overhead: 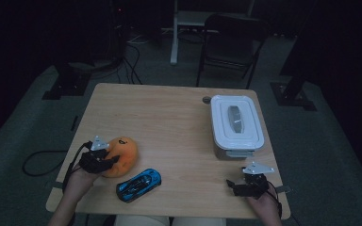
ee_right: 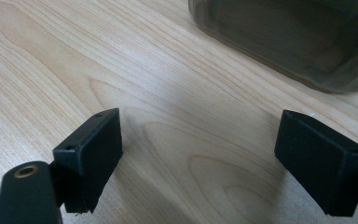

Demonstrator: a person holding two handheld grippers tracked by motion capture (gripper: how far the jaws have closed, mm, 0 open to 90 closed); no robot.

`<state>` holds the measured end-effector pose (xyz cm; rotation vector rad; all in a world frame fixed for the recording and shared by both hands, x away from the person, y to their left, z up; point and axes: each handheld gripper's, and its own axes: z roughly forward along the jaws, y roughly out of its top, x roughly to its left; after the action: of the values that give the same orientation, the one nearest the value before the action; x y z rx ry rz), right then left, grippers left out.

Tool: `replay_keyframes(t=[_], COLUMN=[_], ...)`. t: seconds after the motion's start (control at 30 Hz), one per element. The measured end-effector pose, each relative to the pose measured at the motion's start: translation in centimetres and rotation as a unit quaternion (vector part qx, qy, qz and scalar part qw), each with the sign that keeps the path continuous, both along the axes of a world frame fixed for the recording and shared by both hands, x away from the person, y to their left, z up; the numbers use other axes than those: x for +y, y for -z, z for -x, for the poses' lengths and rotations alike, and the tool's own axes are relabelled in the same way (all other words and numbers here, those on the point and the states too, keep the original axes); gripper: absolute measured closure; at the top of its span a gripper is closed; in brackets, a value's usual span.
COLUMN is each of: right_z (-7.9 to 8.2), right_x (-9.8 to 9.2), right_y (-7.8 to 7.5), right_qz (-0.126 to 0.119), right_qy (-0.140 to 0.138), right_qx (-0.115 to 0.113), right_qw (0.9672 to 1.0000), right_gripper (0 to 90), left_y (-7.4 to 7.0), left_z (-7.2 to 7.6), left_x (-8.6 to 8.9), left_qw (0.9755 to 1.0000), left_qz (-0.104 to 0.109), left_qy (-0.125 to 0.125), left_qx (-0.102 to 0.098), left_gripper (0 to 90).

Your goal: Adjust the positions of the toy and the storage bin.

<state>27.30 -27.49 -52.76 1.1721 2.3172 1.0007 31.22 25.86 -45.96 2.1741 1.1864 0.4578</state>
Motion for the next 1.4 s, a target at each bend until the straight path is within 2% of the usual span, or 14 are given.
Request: replay_keyframes(t=[0.1,0.2,0.27,0.33,0.47,0.53,0.6,0.83,0.9,0.97,1.07,1.13,1.23,1.4], right_z=[0.0,0.0,0.0,0.0,0.0,-0.1,-0.1,-0.2,0.0,0.3,0.6,1.2,1.7,2.0], right_x=[0.0,0.0,0.0,0.0,0.0,-0.1,0.0,-0.1,-0.2,-0.6,-1.2,-2.2,-3.2,-4.8], right_y=[0.0,0.0,0.0,0.0,0.0,0.0,0.0,0.0,0.0,-0.3,-0.5,-0.7,-1.0,-1.3], right_qz=[0.0,-0.001,-0.001,-0.002,-0.002,-0.001,0.0,-0.001,0.001,0.008,0.005,0.003,0.008,0.023], right_qy=[0.0,0.001,0.001,0.002,0.004,0.003,0.002,0.017,0.017,0.023,0.034,0.059,0.081,0.108], right_qx=[0.0,0.001,0.001,0.001,0.002,0.002,0.002,0.004,0.003,0.006,0.001,-0.008,-0.016,-0.025], right_qw=[1.0,1.0,1.0,1.0,1.0,1.0,1.0,0.9999,0.9998,0.9997,0.9994,0.9982,0.9966,0.9936], right_gripper=[14.4,14.3,14.3,14.3,14.1,13.3,12.7,12.8,12.6,12.6,12.6,12.5,12.4,12.3], left_y=[0.1,-0.2,-0.7,-1.1,-2.2,-2.7,-3.2,-4.2,-4.3,-4.4,-4.6,-4.6,-4.6,-4.0], left_z=[-0.1,-0.1,-0.1,0.0,0.3,0.5,0.6,1.0,0.9,1.0,0.9,0.7,0.5,0.1], left_x=[0.0,0.0,0.2,0.4,0.7,0.6,0.3,-1.6,-2.3,-3.0,-4.2,-5.1,-6.5,-9.2], left_qw=[1.0,0.9999,0.9998,0.9996,0.9991,0.9989,0.9991,0.997,0.9964,0.9961,0.9946,0.9935,0.9916,0.9905], left_qz=[-0.004,0.001,0.011,0.023,0.043,0.046,0.042,0.057,0.059,0.055,0.065,0.074,0.085,0.079], left_qy=[0.003,0.008,0.007,0.008,0.003,0.003,0.005,0.044,0.055,0.062,0.069,0.073,0.085,0.104], left_qx=[0.001,0.009,0.013,0.014,0.005,-0.002,-0.009,-0.027,-0.026,-0.032,-0.042,-0.046,-0.047,-0.042], left_gripper=[66.4,59.9,48.8,43.3,26.5,25.9,19.2,9.6,0.1,0.4,0.4,0.5,0.5,0.5])
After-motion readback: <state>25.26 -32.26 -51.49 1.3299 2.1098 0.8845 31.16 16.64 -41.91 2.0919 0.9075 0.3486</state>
